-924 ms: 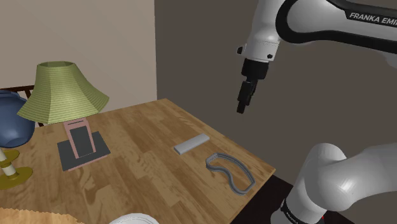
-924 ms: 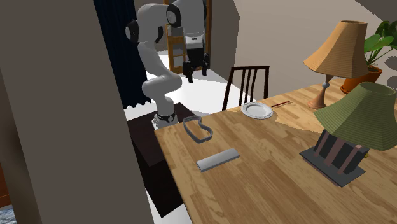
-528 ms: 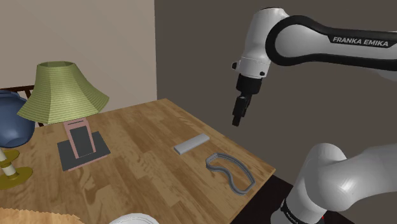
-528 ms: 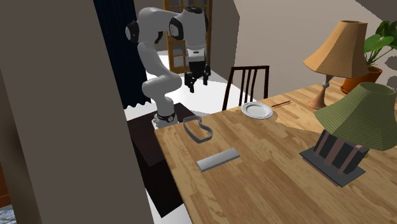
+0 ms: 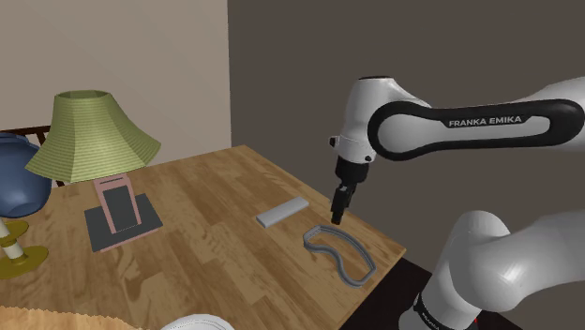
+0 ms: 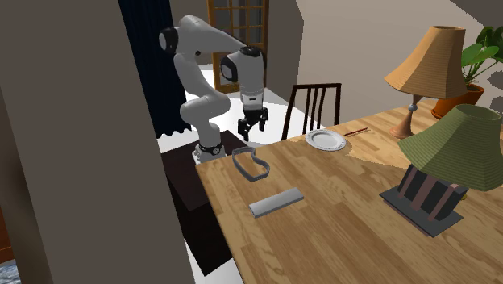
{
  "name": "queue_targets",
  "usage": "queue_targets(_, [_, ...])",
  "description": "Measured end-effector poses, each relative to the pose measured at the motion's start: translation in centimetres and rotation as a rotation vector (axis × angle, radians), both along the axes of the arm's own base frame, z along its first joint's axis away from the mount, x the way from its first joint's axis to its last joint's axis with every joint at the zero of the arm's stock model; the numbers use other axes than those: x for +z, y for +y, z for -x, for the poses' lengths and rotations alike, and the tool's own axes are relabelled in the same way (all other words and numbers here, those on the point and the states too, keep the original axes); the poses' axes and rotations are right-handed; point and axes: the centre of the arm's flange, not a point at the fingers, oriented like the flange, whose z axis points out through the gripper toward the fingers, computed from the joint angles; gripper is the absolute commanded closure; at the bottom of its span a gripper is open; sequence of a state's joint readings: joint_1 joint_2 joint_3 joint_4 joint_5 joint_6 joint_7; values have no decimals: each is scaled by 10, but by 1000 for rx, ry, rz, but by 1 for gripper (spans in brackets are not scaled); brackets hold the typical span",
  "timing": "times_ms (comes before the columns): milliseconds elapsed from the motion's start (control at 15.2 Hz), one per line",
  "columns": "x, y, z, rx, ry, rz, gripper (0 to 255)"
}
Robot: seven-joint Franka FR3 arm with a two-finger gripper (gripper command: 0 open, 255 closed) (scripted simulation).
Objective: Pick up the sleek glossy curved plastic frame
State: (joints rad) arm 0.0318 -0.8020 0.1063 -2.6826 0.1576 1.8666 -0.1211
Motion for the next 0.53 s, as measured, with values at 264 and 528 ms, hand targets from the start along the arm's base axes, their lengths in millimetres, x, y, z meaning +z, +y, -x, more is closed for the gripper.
queue_targets(264, [-51,5,-2,7,9,2,0])
queue_targets(528, [-101,9,-4,13,19,3,0])
